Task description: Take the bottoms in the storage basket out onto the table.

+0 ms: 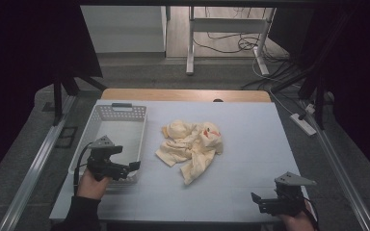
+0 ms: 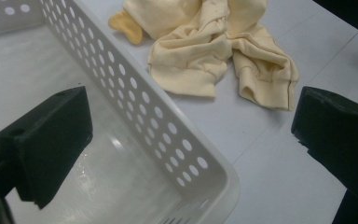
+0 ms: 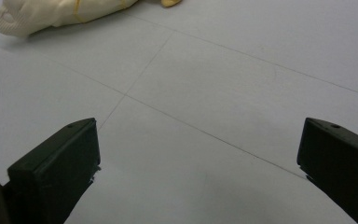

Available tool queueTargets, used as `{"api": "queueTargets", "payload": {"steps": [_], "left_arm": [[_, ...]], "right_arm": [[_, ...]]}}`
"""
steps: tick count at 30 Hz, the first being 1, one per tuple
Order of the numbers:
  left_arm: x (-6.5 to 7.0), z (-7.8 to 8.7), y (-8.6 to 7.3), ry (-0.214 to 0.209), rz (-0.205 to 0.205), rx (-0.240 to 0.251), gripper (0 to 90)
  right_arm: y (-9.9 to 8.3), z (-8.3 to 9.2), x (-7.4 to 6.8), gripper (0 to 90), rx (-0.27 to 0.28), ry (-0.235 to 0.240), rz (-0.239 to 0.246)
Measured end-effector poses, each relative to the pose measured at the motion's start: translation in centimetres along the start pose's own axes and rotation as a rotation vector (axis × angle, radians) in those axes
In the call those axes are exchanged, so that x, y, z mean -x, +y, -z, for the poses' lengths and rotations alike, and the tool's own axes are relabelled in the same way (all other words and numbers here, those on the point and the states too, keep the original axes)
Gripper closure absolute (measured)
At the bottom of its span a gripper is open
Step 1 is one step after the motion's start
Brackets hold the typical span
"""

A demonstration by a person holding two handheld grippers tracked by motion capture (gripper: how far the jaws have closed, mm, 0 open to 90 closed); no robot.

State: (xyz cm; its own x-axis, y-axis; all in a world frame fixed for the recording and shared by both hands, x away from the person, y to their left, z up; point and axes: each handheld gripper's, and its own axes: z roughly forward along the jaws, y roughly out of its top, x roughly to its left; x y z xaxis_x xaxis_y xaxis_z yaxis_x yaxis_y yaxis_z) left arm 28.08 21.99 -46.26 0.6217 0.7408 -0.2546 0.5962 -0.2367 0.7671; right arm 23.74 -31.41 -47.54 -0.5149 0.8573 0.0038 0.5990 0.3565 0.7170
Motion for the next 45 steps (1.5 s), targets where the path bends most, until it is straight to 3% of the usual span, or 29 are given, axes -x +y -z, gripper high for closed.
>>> {"api": "queueTargets", "payload": {"steps": [20, 45], "left_arm": [[0.4, 1.4, -1.9, 0.008, 0.016, 0.013, 0.0], [0.5, 3.6, -5.2, 0.05, 0.046, 0.027, 0.0]], "right_arm": [[0.0, 0.0, 0.0, 0.0, 0.0, -0.001, -0.001], [0.0, 0.0, 0.0, 0.0, -0.002, -0.002, 0.0]]}}
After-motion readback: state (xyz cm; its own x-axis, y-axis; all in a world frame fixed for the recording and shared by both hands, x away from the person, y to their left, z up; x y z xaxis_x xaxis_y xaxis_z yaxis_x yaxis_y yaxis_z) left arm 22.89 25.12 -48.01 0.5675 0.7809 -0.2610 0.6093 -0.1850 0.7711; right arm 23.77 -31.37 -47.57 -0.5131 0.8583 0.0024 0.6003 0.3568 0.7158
